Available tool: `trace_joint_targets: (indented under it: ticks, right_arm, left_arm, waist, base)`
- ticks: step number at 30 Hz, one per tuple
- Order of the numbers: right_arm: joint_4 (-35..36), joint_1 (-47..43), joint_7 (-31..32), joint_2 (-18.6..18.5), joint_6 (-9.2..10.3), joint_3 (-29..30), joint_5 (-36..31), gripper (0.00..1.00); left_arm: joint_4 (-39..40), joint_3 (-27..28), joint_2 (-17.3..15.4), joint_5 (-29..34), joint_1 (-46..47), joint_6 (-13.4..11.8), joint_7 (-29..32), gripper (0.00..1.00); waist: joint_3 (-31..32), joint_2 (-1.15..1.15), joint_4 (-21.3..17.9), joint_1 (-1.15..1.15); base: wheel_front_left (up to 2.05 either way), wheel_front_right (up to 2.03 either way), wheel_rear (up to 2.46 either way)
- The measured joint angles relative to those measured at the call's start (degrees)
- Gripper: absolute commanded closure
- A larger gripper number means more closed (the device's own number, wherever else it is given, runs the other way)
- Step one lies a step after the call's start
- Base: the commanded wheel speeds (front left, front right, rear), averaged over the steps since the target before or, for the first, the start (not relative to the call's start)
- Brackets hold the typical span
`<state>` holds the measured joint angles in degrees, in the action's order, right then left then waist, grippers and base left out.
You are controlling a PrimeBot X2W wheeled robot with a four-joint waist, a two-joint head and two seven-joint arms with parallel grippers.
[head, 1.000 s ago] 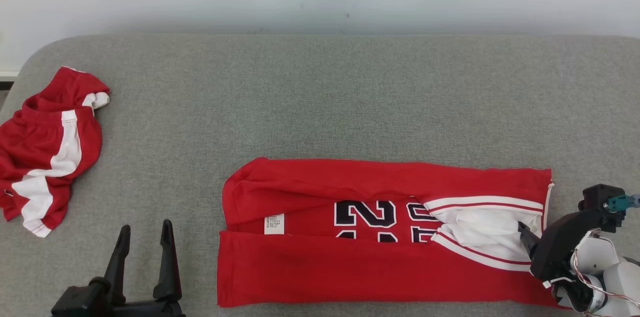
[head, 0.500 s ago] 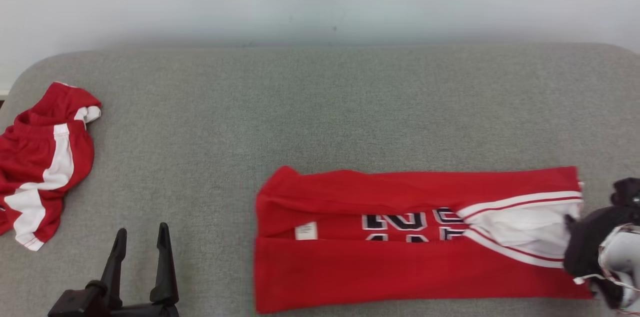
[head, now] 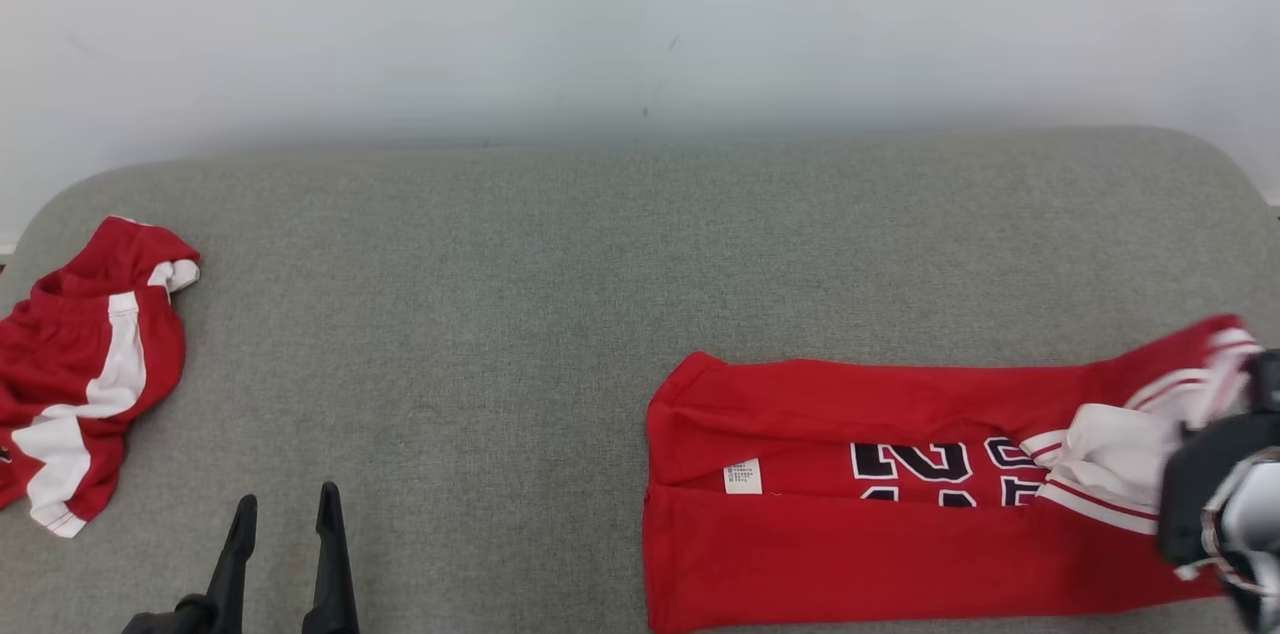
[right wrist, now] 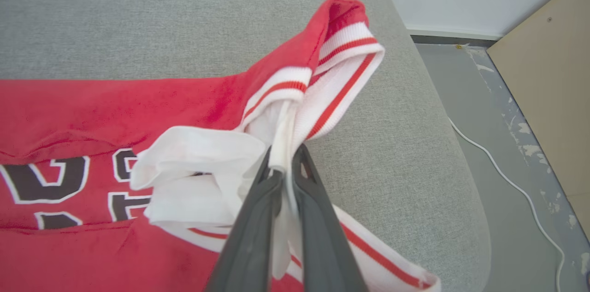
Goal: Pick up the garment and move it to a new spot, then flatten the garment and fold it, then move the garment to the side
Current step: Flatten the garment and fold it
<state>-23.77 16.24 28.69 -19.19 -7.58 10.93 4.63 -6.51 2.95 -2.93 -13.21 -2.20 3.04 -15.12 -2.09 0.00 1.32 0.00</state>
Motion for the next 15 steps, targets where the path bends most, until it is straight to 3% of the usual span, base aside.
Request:
trace_joint_targets:
  ticks: [8, 15]
  right_arm:
    - [7.6, -0.7, 5.1, 2.5, 0.01, -16.6, 5.6, 1.00]
    - [7.0, 3.3, 6.1, 5.7, 0.01, -26.8, 9.6, 1.00]
  left_arm:
    - [-0.1, 0.1, 0.0, 0.0, -0.8, 0.0, 0.0, 0.00]
    - [-0.1, -0.8, 0.0, 0.0, -0.9, 0.0, 0.0, 0.00]
  waist:
    - [1.4, 0.00, -0.6, 0.00]
    - [1.5, 0.00, 0.3, 0.00]
  base:
    - [0.00, 0.00, 0.00]
    - [0.00, 0.00, 0.00]
